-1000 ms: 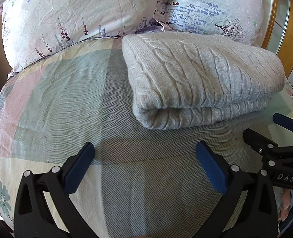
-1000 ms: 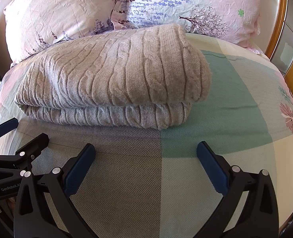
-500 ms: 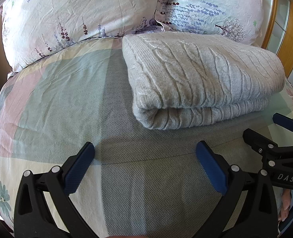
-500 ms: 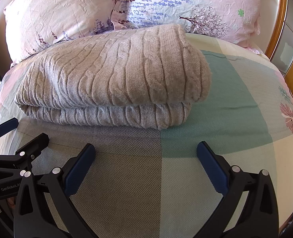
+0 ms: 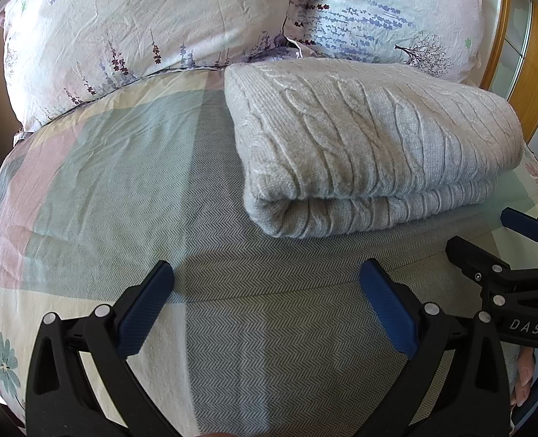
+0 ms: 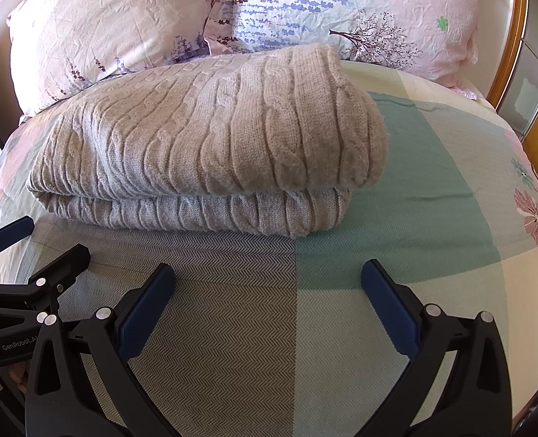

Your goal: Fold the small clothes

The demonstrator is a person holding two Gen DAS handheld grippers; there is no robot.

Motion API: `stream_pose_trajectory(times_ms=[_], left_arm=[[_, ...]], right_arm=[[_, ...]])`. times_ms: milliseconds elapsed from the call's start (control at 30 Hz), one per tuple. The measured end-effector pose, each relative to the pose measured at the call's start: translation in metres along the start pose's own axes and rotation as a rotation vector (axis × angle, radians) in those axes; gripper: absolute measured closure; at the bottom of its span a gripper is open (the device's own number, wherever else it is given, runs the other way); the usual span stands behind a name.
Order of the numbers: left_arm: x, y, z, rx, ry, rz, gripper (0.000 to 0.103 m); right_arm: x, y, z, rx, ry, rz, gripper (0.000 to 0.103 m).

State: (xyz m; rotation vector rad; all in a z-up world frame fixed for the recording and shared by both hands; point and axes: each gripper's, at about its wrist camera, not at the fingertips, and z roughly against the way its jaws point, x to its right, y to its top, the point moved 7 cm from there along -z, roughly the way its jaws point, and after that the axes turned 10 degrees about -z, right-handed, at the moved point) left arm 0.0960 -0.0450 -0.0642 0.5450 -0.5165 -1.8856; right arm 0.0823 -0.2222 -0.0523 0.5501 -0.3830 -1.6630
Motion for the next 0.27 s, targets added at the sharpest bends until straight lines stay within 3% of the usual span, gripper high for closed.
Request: stream_pose_trajectory(times_ms=[267], left_arm=[[-0.0001, 0.0001, 0.0000, 0.000, 0.001, 0.000, 0.002]], right_arm=[[-0.0003, -0.0001, 0.0000, 0.000, 0.000, 0.000, 0.001]])
